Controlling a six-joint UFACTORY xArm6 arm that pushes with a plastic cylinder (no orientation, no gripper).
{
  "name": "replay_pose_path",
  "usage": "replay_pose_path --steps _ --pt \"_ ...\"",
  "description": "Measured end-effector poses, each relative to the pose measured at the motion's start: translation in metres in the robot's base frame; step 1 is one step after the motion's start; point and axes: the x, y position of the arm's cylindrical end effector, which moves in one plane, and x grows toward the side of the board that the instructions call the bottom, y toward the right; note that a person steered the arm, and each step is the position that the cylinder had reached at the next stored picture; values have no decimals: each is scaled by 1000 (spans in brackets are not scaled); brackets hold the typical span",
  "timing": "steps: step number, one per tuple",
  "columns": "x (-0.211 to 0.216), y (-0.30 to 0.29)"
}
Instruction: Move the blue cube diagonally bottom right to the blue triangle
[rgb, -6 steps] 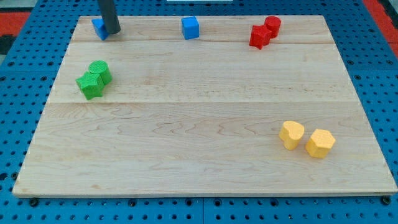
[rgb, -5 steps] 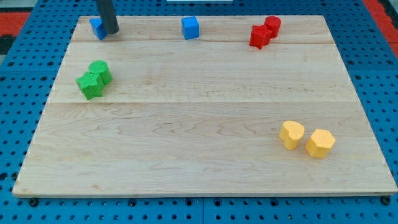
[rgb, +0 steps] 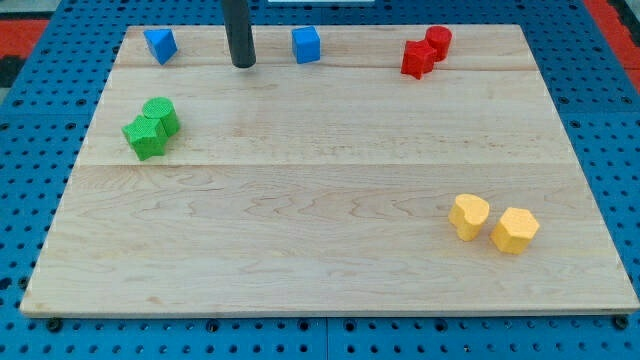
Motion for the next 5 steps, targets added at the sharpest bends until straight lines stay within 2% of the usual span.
replay_pose_path --steps 1,2,4,5 --pt "37 33" --pt "39 133" --pt "-42 151" --pt "-72 116"
